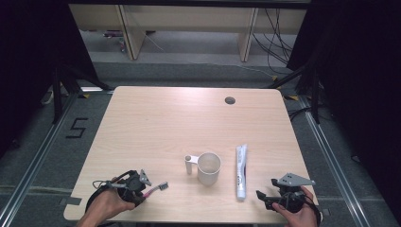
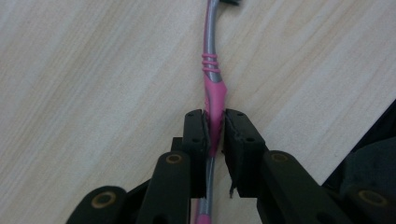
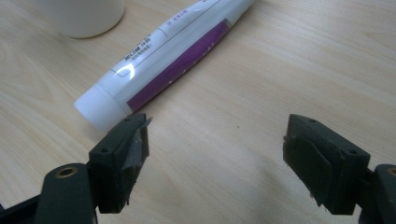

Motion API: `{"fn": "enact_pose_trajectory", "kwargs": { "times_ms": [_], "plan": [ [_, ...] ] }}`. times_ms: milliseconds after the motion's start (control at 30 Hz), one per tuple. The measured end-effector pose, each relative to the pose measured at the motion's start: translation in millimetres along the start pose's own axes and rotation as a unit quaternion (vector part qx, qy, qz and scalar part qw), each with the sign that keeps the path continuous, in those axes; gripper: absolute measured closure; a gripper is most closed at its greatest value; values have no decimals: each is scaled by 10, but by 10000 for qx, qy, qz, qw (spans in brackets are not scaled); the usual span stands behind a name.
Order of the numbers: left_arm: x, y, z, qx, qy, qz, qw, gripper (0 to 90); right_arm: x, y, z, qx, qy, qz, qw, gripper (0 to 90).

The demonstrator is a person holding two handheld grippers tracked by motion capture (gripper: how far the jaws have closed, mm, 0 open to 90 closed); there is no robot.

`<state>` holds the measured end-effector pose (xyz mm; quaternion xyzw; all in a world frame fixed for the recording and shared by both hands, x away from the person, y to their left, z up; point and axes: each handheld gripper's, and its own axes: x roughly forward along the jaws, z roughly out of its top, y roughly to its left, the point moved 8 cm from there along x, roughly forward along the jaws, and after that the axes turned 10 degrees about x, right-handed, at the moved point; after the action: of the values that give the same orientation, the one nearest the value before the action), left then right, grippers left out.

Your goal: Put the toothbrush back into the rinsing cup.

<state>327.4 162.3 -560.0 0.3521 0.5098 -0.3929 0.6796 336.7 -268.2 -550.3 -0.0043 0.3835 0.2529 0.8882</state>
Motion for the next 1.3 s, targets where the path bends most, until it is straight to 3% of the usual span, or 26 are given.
{"fn": "enact_pose_trajectory", "kwargs": {
  "times_ms": [400, 433, 533, 800, 900, 933, 1000, 1100, 1300],
  "plan": [
    [12, 28, 40, -280, 281, -204, 9990, 815, -6, -6, -7, -42, 49, -31, 10000, 233],
    [13, 32, 41, -297, 290, -228, 9989, 816, 2, 27, -16, 98, 46, 47, 9999, 234],
    [19, 41, 47, -375, 305, -297, 9984, 819, 13, 28, -8, 42, 17, 95, 9999, 234],
    [17, 34, 66, -90, 461, -162, 9988, 823, -3, 6, -1, -42, -8, 5, 10000, 238],
    [17, 35, 68, 9, 400, -88, 9992, 824, -5, 32, -11, 122, 34, 48, 9999, 238],
    [19, 43, 66, 6, 349, -73, 9994, 824, -6, 10, 1, -10, -13, 21, 10000, 238],
    [4, 71, 47, -15, 304, -72, 9995, 824, -3, 20, -3, 63, -6, 36, 10000, 238],
    [-50, 117, 20, -21, 210, -5, 9998, 825, -4, 0, 7, -26, -45, 7, 10000, 238],
    [-212, 187, 44, -128, -308, 86, 9994, 826, -4, 2, 5, -16, -25, -6, 10000, 238]
  ]
}}
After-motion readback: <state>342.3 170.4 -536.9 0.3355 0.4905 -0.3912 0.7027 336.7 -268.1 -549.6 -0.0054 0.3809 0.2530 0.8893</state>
